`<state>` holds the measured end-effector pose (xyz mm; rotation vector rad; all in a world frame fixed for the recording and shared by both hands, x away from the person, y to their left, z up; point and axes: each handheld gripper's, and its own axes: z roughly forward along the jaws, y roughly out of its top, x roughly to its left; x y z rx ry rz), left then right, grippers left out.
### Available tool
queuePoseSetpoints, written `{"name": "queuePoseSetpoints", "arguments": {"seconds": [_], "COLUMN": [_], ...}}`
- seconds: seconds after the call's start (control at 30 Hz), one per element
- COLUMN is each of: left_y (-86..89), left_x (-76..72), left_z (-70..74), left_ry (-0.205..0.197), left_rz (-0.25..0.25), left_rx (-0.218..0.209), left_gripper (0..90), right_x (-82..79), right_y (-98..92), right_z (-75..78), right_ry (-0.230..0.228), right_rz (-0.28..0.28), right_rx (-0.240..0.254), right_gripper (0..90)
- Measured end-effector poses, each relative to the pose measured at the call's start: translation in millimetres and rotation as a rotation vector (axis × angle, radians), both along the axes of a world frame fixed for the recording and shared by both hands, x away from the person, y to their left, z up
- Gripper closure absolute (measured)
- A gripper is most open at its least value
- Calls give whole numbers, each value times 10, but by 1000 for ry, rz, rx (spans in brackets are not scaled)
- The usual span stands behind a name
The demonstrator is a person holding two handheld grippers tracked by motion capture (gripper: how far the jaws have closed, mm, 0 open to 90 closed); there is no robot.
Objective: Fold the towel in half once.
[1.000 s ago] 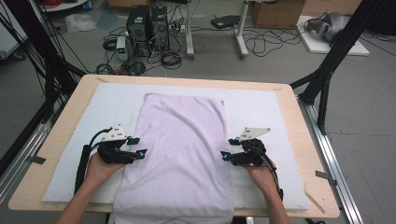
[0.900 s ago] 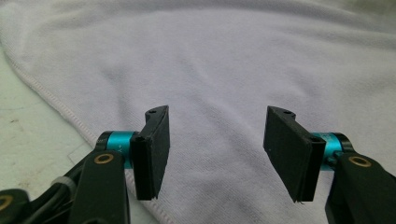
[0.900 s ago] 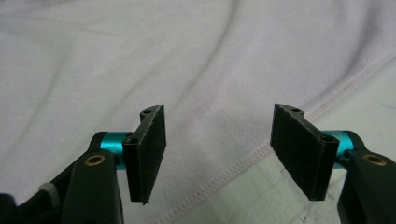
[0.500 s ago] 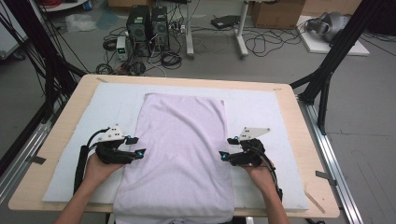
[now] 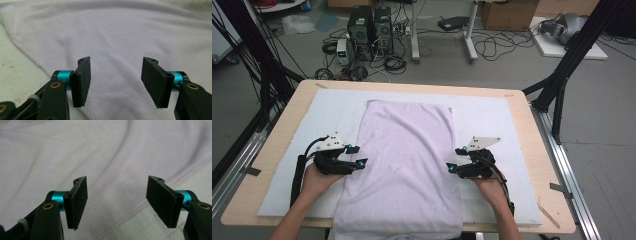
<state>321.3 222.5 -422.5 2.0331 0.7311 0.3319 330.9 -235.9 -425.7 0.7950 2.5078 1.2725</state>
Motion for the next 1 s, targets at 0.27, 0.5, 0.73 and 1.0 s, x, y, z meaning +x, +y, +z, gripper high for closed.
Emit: {"name": "queuePoseSetpoints", "arguments": {"seconds": [0.27,0.5,0.73,1.0], "left_y": [39,124,100,54], "left_x": [66,248,593,1074], "left_z": [36,93,184,330], "left_ry": [14,35,43,54], "left_rz": [17,48,61,95], "left_rx": [6,19,40,61], "left_gripper": [426,458,481,515], "right_x": [25,209,533,972], "right_y": [-10,-75,-70,20], "right_z": [-2,91,226,483], "right_ry": [6,16,30,25], "right_rz": [0,-14,-26,-40], "right_rx": [1,11,-1,-53], "right_gripper": [330,322,331,362]}}
